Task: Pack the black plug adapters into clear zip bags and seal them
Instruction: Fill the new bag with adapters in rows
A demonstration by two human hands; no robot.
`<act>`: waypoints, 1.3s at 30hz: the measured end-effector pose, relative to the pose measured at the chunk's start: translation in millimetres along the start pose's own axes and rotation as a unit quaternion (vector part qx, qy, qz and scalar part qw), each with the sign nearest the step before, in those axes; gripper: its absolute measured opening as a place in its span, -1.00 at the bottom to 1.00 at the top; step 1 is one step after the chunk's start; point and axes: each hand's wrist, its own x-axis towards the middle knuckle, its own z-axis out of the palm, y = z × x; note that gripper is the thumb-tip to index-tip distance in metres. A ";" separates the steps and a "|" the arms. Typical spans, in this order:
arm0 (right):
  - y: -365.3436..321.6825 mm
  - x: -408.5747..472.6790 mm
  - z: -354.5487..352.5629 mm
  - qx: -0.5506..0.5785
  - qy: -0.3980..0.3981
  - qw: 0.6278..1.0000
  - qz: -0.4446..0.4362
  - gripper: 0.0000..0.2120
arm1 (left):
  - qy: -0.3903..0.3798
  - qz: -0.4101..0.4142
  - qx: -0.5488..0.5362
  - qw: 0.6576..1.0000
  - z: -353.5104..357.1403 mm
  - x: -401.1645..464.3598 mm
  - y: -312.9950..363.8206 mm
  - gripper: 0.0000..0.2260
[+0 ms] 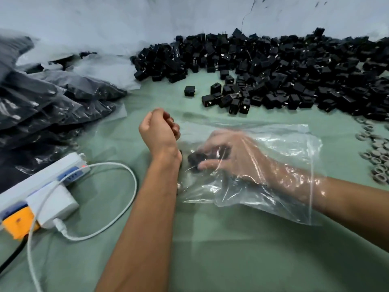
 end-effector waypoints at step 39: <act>31.1 37.2 47.3 -0.172 0.058 0.983 0.038 -0.74 | -0.027 0.070 0.131 0.989 -2.4 2.4 -14.5 -0.72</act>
